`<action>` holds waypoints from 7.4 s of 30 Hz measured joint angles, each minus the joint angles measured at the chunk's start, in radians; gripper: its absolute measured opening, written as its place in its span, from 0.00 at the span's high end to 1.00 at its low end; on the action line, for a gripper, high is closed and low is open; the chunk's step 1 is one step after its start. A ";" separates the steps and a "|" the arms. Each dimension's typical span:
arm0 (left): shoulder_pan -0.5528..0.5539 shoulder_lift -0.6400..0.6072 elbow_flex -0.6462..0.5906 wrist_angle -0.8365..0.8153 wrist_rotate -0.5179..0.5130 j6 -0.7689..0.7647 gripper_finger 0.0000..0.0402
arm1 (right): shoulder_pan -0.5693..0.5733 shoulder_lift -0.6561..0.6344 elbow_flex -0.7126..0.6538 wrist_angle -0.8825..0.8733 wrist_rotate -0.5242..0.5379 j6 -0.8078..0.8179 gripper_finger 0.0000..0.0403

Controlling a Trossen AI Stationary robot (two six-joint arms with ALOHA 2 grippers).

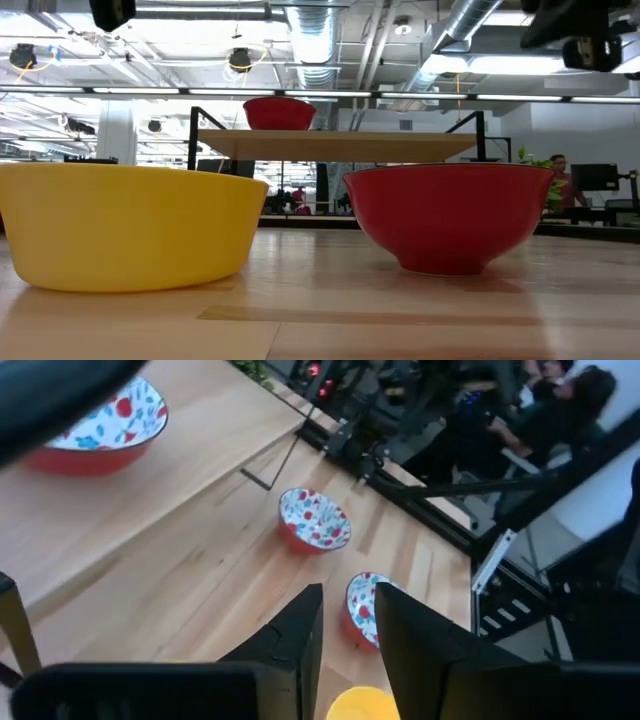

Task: Pick & Place Mini bowls
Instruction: Stack the top red bowl on the red bowl on the shelf

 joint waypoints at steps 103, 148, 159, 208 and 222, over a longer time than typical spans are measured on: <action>0.000 -0.193 -0.056 0.014 0.145 0.234 0.77 | -0.057 0.575 -0.127 0.163 0.042 0.799 0.99; 0.271 0.149 -0.056 0.905 0.022 0.801 0.55 | -0.290 0.590 0.479 0.825 0.874 -1.130 1.00; 0.432 0.242 -0.056 1.079 0.023 0.876 0.55 | -0.321 0.775 0.500 1.419 0.840 -1.702 0.99; 0.486 0.240 -0.055 1.075 -0.107 0.889 0.91 | -0.265 1.019 0.833 1.396 0.849 -1.971 0.97; 0.485 0.243 -0.055 1.072 -0.098 0.862 0.97 | -0.237 1.017 0.833 1.395 0.772 -1.976 0.83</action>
